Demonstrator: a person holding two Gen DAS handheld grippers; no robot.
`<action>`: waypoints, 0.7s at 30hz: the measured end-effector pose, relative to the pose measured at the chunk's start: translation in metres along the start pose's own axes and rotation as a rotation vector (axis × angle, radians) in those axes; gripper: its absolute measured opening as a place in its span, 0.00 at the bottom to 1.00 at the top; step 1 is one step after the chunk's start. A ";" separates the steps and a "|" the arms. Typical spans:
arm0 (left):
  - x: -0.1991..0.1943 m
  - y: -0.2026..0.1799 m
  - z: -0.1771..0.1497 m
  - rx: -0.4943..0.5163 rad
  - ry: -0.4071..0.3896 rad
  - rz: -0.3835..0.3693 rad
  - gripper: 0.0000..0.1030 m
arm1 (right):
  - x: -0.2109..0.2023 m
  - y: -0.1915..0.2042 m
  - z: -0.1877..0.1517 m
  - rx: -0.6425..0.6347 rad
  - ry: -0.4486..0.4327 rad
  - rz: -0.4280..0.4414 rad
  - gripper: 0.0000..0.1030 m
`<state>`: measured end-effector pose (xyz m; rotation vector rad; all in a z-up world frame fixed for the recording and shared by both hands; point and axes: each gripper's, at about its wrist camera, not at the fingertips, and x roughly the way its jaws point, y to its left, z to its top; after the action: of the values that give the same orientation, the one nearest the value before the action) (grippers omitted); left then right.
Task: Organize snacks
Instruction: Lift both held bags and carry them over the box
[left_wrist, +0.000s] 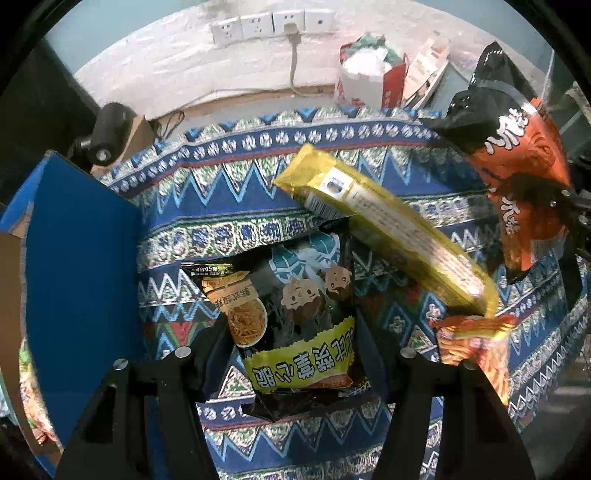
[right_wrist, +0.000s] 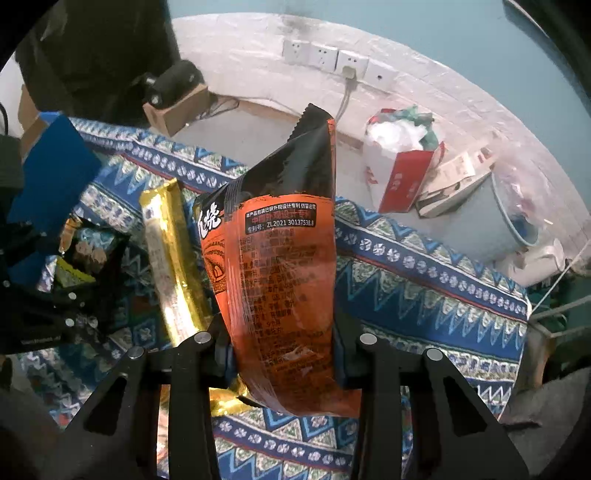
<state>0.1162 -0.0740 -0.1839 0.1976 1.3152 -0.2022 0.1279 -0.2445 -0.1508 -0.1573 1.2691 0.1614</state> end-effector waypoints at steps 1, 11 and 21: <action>-0.005 0.000 -0.002 0.003 -0.012 0.003 0.62 | -0.004 0.000 0.000 0.001 -0.004 -0.004 0.35; -0.056 0.009 -0.016 0.007 -0.130 0.018 0.62 | -0.045 0.008 -0.001 0.037 -0.082 0.016 0.35; -0.099 0.028 -0.026 0.002 -0.229 0.045 0.62 | -0.077 0.023 -0.001 0.060 -0.143 0.067 0.35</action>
<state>0.0748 -0.0372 -0.0936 0.1992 1.0826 -0.1826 0.0998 -0.2249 -0.0783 -0.0501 1.1360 0.1887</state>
